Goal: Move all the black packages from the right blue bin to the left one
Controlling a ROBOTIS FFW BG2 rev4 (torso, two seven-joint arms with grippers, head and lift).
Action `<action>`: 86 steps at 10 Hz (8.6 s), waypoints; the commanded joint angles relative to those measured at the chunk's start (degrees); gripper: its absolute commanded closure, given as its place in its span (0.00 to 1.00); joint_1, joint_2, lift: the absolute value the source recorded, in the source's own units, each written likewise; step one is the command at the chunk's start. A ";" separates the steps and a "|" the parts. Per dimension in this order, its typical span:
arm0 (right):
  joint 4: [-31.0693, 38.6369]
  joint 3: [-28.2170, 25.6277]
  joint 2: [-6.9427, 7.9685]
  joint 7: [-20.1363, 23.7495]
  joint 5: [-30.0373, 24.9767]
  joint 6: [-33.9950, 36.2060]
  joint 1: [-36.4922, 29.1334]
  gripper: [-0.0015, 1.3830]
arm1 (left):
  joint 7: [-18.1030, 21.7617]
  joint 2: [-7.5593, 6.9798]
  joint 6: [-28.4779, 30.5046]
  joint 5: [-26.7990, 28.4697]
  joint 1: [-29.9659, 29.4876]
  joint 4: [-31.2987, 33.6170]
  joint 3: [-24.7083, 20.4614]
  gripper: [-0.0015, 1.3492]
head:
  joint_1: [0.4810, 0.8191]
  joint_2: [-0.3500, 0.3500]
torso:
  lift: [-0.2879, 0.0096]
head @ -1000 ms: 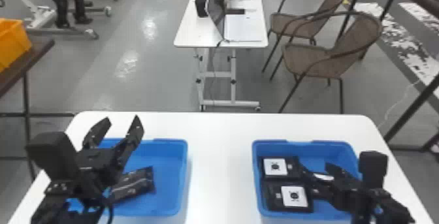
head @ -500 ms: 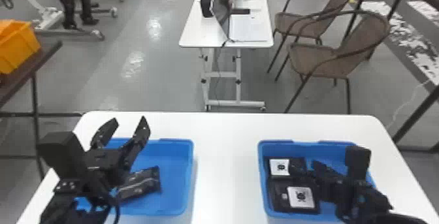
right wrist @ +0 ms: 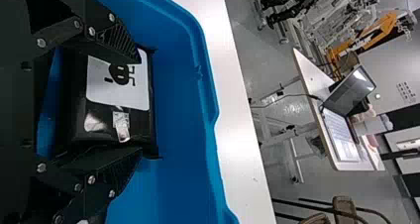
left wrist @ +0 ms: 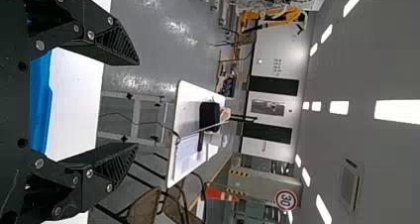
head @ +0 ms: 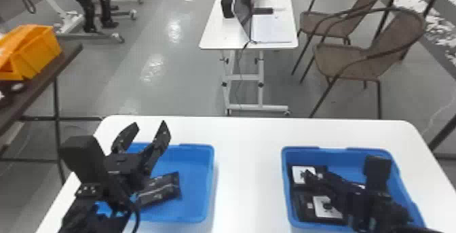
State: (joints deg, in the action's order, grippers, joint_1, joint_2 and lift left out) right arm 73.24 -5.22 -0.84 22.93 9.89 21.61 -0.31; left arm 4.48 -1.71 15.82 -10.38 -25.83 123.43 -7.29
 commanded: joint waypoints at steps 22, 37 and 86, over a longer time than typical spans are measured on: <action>21.16 8.12 -3.99 7.75 31.24 15.13 4.62 0.78 | -2.73 -0.05 -2.20 -16.61 3.50 -2.23 1.32 0.31 | 0.63 0.77 | 0.83; 10.35 18.05 -4.43 11.70 37.75 12.23 10.95 0.78 | 1.32 -3.65 14.06 -43.50 11.32 -6.89 3.34 0.90 | 0.63 0.76 | 0.83; 40.58 -11.48 -7.42 -5.70 18.41 43.43 -10.23 0.81 | 3.16 1.86 -8.09 11.43 -0.10 -6.10 -4.83 0.08 | 0.63 0.67 | 0.83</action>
State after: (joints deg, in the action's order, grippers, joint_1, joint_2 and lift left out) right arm 111.83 -15.61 -8.10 17.22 27.89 64.04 -10.33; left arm 7.64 0.00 7.72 1.17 -26.00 117.34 -12.08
